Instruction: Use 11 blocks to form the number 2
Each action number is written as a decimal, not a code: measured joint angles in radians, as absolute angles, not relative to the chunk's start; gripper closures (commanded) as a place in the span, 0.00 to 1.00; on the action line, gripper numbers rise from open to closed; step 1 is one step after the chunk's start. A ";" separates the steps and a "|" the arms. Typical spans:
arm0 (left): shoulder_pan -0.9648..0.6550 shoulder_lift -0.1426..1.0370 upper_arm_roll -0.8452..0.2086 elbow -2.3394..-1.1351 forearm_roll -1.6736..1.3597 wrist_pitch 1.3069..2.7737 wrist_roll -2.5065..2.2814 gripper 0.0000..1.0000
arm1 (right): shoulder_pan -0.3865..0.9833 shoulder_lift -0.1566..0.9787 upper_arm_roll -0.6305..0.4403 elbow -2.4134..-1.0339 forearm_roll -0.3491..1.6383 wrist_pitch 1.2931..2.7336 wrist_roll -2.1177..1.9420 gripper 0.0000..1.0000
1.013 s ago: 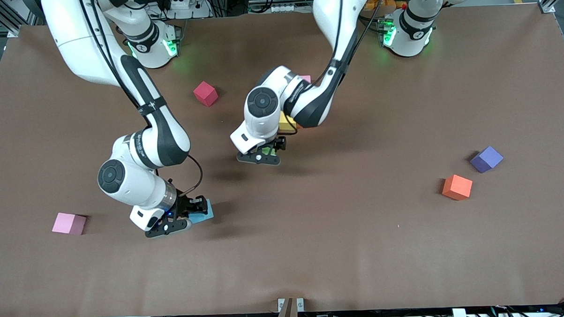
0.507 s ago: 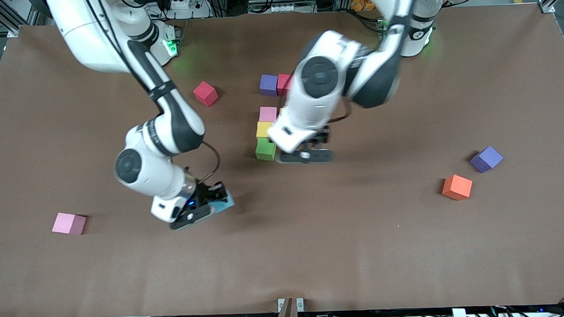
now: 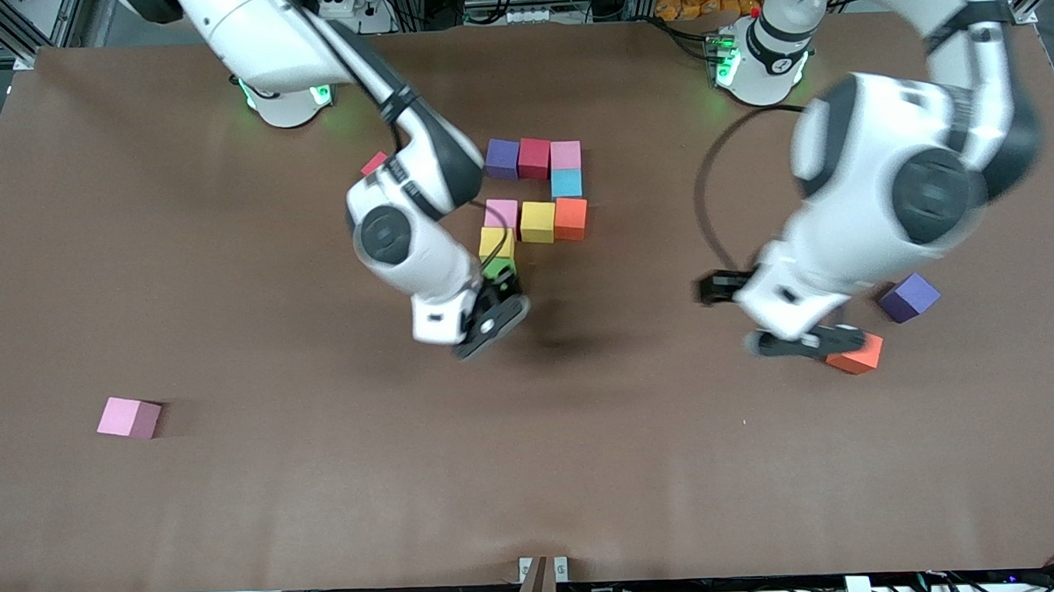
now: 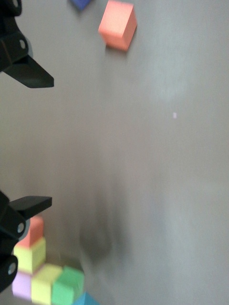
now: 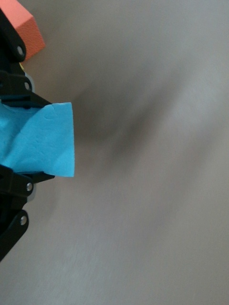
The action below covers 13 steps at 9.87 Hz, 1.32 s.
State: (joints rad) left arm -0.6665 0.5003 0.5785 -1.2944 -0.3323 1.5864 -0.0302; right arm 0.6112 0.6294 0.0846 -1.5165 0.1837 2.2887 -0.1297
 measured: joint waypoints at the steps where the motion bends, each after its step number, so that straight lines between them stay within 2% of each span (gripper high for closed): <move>1: -0.607 0.498 0.571 -1.332 -0.287 1.595 0.054 0.00 | 0.646 0.635 0.084 -1.513 0.146 2.290 -0.151 0.72; 2: -0.560 0.496 0.543 -1.376 -0.208 1.631 0.104 0.00 | 0.667 0.641 0.084 -1.513 0.132 2.292 -0.216 0.73; 4: -0.501 0.492 0.477 -1.506 -0.119 1.794 0.133 0.00 | 0.675 0.648 0.083 -1.512 0.131 2.299 -0.351 0.74; 6: -0.495 0.490 0.466 -1.650 -0.108 2.000 0.196 0.00 | 0.705 0.664 0.085 -1.512 0.131 2.353 -0.402 0.74; 8: -0.491 0.495 0.463 -1.770 -0.105 2.176 0.298 0.00 | 0.752 0.709 0.084 -1.512 0.131 2.445 -0.491 0.78; 10: -0.475 0.503 0.461 -1.826 -0.105 2.248 0.403 0.00 | 0.763 0.735 0.084 -1.514 0.131 2.466 -0.599 0.79; 13: -0.422 0.506 0.460 -1.835 -0.105 2.264 0.555 0.00 | 0.759 0.739 0.081 -1.553 0.131 2.495 -0.680 0.79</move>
State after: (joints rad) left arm -0.4224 0.5065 0.4595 -1.8348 -0.1050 2.2641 0.5549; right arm 0.7588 0.7387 0.0812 -1.5531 0.1308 2.4953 -0.6803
